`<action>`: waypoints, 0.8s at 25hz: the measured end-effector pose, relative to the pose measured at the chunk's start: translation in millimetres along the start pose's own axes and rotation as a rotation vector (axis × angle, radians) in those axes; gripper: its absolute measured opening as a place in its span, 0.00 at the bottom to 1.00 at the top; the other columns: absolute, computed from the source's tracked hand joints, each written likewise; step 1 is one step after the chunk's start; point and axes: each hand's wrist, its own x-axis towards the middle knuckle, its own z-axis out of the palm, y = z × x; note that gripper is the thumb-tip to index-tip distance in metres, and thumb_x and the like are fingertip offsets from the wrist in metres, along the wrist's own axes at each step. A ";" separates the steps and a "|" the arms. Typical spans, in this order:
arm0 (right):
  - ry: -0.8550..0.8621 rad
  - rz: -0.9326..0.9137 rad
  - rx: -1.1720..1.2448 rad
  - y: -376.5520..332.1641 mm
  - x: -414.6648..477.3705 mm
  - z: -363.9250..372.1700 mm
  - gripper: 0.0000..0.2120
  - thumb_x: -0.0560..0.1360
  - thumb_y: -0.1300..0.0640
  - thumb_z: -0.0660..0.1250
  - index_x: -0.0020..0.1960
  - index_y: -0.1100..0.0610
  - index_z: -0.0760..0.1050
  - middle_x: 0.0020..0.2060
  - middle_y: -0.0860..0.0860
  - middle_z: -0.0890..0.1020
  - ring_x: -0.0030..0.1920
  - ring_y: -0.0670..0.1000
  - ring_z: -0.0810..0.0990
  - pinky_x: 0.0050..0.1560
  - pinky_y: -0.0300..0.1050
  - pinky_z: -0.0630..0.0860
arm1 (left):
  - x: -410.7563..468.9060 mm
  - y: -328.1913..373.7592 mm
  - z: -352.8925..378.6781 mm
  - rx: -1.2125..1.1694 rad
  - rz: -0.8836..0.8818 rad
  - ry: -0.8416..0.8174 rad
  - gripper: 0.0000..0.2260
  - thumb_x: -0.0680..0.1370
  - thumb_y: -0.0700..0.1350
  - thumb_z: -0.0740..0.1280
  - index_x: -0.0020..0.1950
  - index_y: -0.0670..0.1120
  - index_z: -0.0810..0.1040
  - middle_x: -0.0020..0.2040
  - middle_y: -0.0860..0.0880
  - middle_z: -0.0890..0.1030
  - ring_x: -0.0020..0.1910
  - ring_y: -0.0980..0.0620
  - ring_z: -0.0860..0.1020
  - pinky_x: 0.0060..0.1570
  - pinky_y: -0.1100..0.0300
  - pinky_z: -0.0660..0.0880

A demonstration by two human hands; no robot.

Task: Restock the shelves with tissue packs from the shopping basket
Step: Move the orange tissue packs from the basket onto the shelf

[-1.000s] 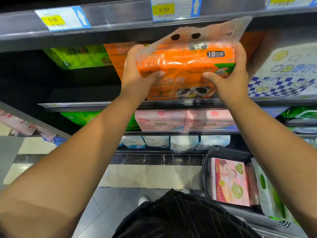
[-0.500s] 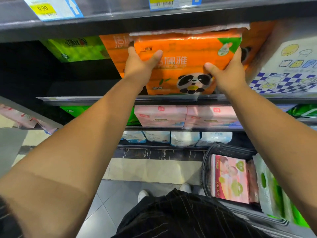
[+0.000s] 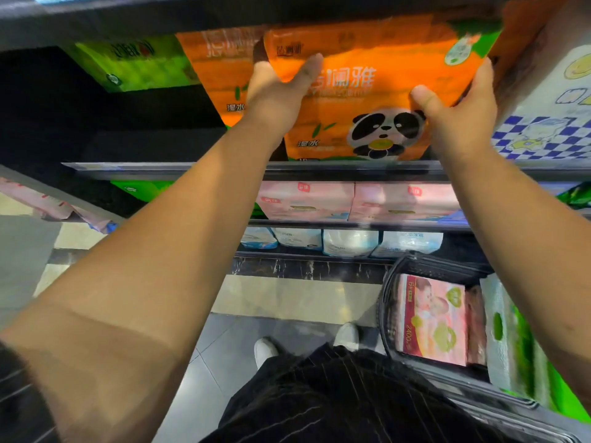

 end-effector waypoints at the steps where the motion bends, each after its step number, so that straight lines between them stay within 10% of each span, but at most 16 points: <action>1: -0.010 -0.004 0.011 1.0 -0.8 0.0 0.32 0.72 0.45 0.70 0.70 0.53 0.61 0.62 0.46 0.74 0.62 0.45 0.74 0.62 0.43 0.74 | 0.5 -1.2 0.6 0.001 0.002 -0.001 0.20 0.74 0.62 0.68 0.56 0.52 0.66 0.49 0.57 0.75 0.48 0.56 0.74 0.49 0.57 0.72; 10: -0.060 0.095 -0.006 11.0 -23.9 7.1 0.31 0.73 0.51 0.72 0.71 0.49 0.61 0.61 0.43 0.74 0.58 0.44 0.73 0.48 0.25 0.72 | -14.8 -39.4 -15.5 0.058 0.238 -0.162 0.23 0.78 0.48 0.69 0.68 0.45 0.63 0.60 0.54 0.73 0.56 0.60 0.73 0.47 0.72 0.72; 13: -0.059 0.112 0.031 22.3 -47.9 13.0 0.34 0.70 0.49 0.74 0.71 0.49 0.62 0.61 0.45 0.77 0.60 0.45 0.76 0.60 0.44 0.75 | -33.0 -61.8 -17.1 0.039 0.270 -0.180 0.29 0.75 0.46 0.72 0.71 0.46 0.62 0.61 0.55 0.74 0.62 0.54 0.74 0.60 0.60 0.74; 20: -0.053 0.189 -0.118 8.3 -104.2 13.4 0.39 0.73 0.51 0.73 0.76 0.56 0.57 0.70 0.54 0.67 0.70 0.53 0.65 0.70 0.47 0.63 | -55.4 -85.9 -32.0 0.124 0.239 -0.247 0.40 0.72 0.52 0.75 0.76 0.50 0.55 0.74 0.47 0.64 0.71 0.46 0.66 0.69 0.45 0.66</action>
